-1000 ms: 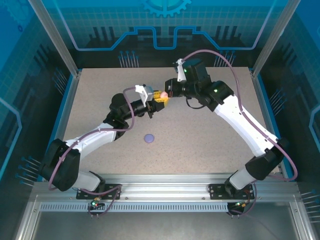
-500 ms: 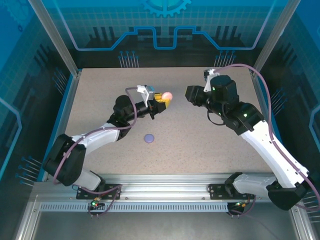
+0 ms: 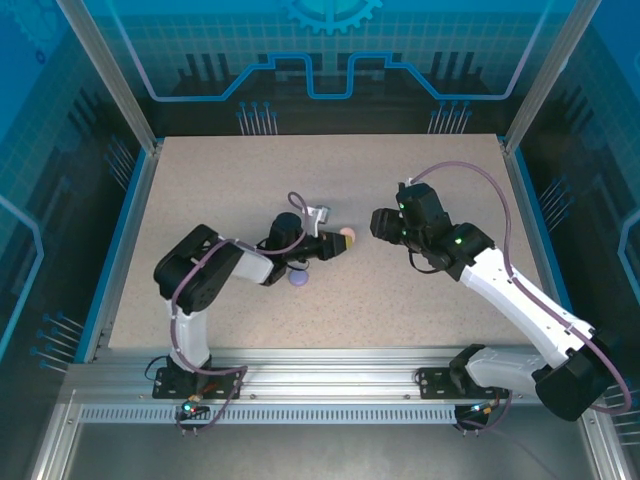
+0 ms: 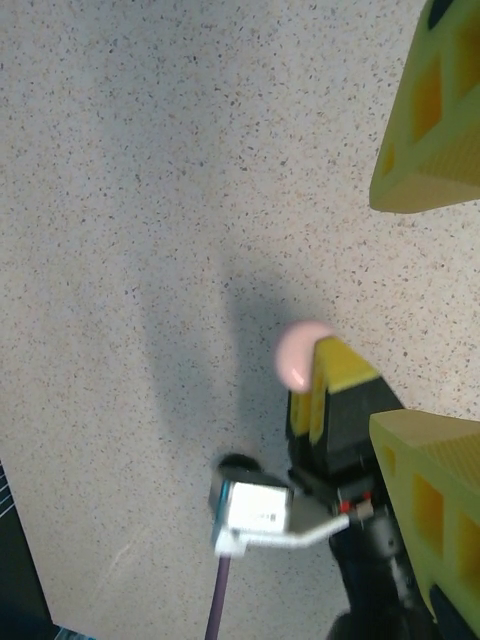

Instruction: Insert the wireless bluetooth earbuds into the charging case

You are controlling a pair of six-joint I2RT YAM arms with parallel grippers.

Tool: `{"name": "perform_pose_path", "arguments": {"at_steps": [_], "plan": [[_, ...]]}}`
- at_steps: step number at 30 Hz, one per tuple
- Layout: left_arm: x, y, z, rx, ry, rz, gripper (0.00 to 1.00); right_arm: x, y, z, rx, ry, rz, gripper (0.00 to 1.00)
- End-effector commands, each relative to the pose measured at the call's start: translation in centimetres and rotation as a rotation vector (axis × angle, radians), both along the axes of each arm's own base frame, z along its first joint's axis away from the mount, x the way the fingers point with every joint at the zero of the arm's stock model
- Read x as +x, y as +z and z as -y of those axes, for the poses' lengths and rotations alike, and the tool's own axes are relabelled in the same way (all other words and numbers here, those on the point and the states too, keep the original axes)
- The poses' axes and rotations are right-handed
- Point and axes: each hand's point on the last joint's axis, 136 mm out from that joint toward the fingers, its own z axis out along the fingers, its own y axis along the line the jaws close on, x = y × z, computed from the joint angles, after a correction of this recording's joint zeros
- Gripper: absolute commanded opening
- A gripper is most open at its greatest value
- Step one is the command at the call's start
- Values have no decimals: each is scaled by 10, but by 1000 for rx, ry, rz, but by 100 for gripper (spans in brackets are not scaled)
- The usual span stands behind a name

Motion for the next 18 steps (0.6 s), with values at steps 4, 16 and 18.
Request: {"name": "perform_pose_path", "arguments": {"at_steps": [4, 16, 18], "plan": [[19, -6, 10, -29, 45, -48, 9, 9, 7, 6, 3, -38, 32, 59], [19, -51, 4, 140, 52, -184, 35, 10, 15, 11, 11, -54, 46, 63], [19, -54, 3, 169, 49, -193, 37, 9, 18, 11, 13, -54, 51, 63]]}}
